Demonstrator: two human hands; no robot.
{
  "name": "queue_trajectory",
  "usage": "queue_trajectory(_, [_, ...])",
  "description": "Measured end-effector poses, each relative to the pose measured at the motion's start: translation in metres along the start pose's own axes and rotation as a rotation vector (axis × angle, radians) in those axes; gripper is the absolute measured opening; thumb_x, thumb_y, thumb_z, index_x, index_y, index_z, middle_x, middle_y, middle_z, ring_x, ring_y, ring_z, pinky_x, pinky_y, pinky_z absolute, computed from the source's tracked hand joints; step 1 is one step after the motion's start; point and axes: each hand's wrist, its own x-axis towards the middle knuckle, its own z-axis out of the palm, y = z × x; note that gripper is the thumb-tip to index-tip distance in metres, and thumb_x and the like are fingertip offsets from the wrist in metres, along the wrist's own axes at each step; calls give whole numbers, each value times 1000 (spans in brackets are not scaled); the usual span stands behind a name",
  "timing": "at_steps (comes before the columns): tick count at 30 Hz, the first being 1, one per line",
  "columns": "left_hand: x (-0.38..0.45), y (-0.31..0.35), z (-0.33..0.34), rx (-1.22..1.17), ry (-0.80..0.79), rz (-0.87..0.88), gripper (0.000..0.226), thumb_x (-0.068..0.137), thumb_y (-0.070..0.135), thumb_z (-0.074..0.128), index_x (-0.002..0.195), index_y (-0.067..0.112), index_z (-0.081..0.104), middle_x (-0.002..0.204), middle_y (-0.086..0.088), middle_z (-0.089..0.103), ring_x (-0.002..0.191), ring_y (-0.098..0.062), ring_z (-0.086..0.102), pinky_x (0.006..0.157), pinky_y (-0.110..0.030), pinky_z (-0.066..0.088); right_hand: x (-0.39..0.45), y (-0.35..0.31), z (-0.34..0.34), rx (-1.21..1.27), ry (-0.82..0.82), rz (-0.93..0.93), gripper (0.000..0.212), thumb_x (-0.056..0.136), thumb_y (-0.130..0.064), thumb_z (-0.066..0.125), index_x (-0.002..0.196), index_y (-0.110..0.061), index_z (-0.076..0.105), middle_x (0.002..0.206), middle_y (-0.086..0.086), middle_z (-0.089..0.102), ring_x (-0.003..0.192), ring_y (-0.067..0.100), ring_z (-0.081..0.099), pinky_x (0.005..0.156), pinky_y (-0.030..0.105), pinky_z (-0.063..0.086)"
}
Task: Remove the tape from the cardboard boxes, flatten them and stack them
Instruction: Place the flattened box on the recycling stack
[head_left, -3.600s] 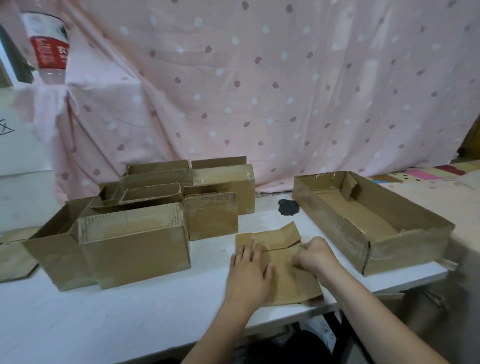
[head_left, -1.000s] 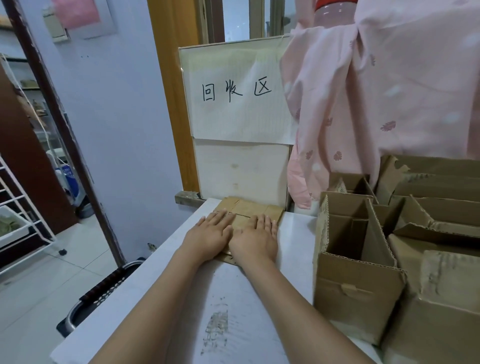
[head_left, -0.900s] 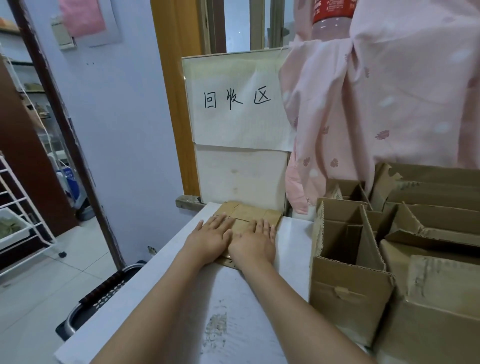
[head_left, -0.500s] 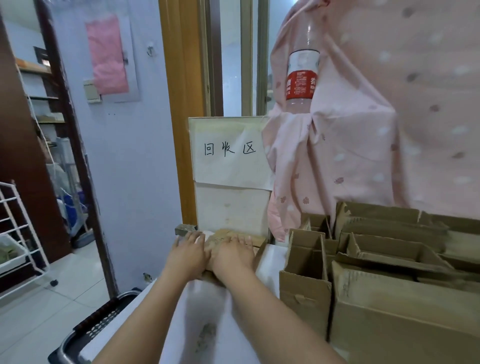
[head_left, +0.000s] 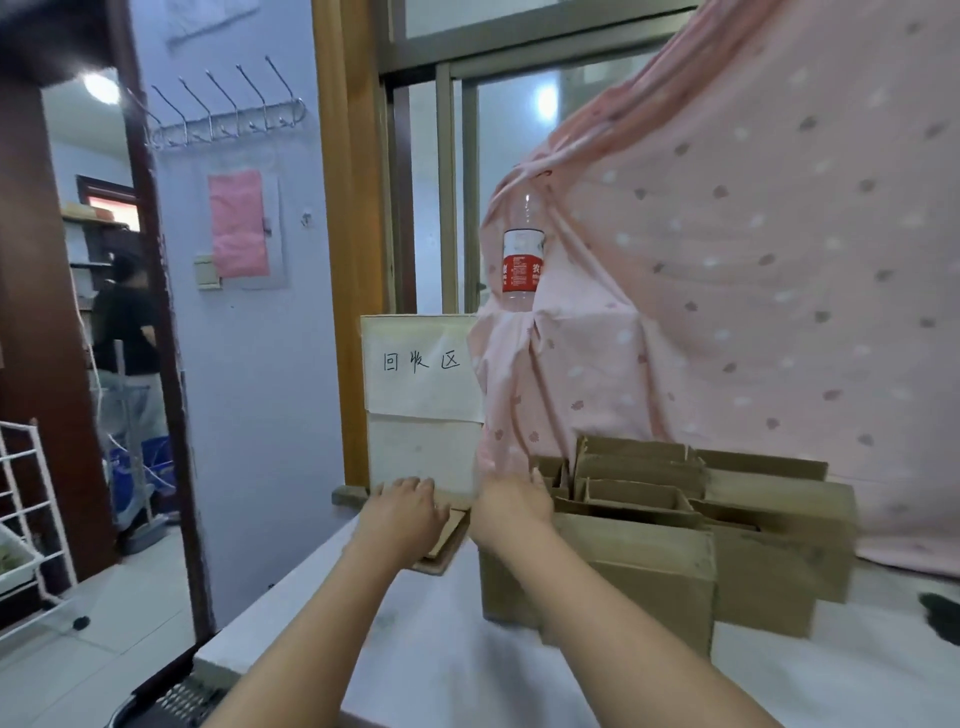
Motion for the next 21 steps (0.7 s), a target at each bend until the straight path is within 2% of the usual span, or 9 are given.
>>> queue_trajectory(1, [-3, 17, -8, 9, 6, 29, 45, 104, 41, 29, 135, 12, 45, 140, -9, 51, 129, -28, 47, 109, -44, 33, -9, 16, -7, -5, 10, 16, 66, 94, -20, 48, 155, -9, 27, 158, 14, 33, 148, 30, 26, 124, 43, 13])
queue_trajectory(4, [-10, 69, -25, -19, 20, 95, 46, 104, 38, 28, 137, 11, 45, 139, -11, 51, 127, -28, 49, 108, -45, 35, -35, 61, -23, -22, 31, 78, 55, 96, -27, 45, 148, -9, 39, 150, 13, 45, 141, 29, 37, 123, 42, 18])
queue_trajectory(7, [-15, 120, -38, -49, 57, 153, 48, 104, 42, 28, 131, 10, 50, 133, -13, 55, 121, -31, 52, 106, -46, 36, -57, 107, -33, -36, 57, 140, 53, 97, -35, 44, 142, -9, 46, 144, 14, 51, 136, 31, 43, 121, 43, 23])
queue_trajectory(10, [-20, 169, -46, -83, 73, 231, 49, 104, 43, 28, 133, 9, 49, 136, -14, 55, 124, -31, 51, 110, -47, 33, -81, 153, -39, -66, 68, 205, 49, 97, -34, 44, 139, -9, 49, 141, 15, 53, 133, 32, 46, 117, 43, 28])
queue_trajectory(13, [-20, 216, -47, -113, 61, 300, 55, 104, 45, 28, 142, 9, 44, 147, -13, 47, 135, -29, 43, 116, -47, 25, -106, 193, -43, -59, 78, 266, 44, 98, -34, 44, 135, -11, 52, 136, 14, 57, 129, 32, 50, 108, 40, 37])
queue_trajectory(17, [-16, 268, -38, -159, 61, 390, 53, 102, 46, 31, 138, 11, 48, 145, -12, 50, 134, -29, 45, 115, -47, 28, -128, 239, -40, -26, 97, 333, 36, 97, -33, 45, 124, -14, 60, 124, 8, 65, 116, 27, 59, 98, 38, 44])
queue_trajectory(21, [-11, 309, -30, -129, 49, 445, 54, 102, 46, 31, 138, 8, 48, 142, -15, 51, 132, -31, 47, 113, -46, 29, -137, 281, -30, -20, 34, 405, 34, 98, -31, 44, 123, -13, 57, 125, 10, 63, 114, 29, 60, 88, 34, 45])
